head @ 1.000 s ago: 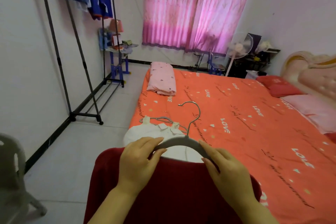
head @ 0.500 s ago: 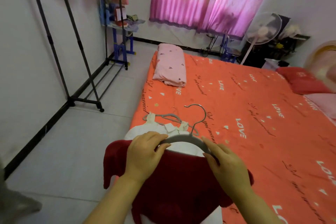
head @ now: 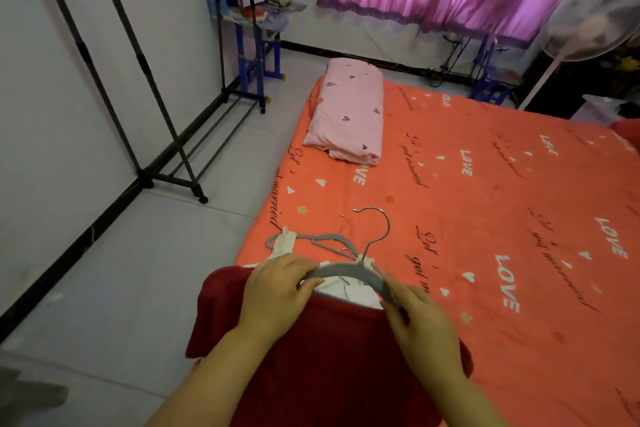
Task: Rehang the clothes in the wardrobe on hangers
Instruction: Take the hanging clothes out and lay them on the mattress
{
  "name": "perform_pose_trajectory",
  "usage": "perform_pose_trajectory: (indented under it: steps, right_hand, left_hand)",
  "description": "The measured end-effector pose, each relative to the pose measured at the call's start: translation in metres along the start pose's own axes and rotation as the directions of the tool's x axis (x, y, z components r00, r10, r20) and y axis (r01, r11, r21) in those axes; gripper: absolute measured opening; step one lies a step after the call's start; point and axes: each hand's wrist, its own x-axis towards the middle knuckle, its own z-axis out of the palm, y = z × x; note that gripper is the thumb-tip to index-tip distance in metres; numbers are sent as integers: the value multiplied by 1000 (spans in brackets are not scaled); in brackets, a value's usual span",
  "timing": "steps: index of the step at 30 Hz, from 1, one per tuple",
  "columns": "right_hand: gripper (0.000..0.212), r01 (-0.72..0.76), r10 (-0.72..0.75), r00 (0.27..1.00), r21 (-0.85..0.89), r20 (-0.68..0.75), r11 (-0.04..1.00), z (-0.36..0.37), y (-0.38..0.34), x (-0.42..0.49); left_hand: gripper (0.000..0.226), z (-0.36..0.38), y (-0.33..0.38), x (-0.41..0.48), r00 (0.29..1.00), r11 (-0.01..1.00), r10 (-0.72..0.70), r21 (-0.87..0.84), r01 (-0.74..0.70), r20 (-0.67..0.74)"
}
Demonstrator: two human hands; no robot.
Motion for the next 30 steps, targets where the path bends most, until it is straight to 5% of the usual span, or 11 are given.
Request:
perform_pose_trajectory:
  steps: [4, 8, 14, 22, 30]
  right_hand:
    - [48, -107, 108, 990, -23, 88, 994, 49, 52, 50]
    - [54, -194, 202, 930, -56, 308, 979, 97, 86, 72]
    - [53, -194, 221, 825, -106, 520, 975, 126, 103, 20]
    - [53, -57, 123, 789, -129, 602, 990, 108, 65, 2]
    - [59, 284, -186, 769, -65, 611, 957, 83, -73, 6]
  left_hand:
    - [23, 60, -23, 39, 998, 986, -58, 160, 51, 40]
    - [53, 116, -46, 38, 928, 911, -319, 332, 244, 191]
    - [55, 146, -57, -11, 832, 858, -424, 452, 243, 358]
    - [55, 88, -50, -38, 807, 812, -498, 497, 306, 318]
    - [54, -53, -41, -105, 816, 730, -569, 516, 448, 97]
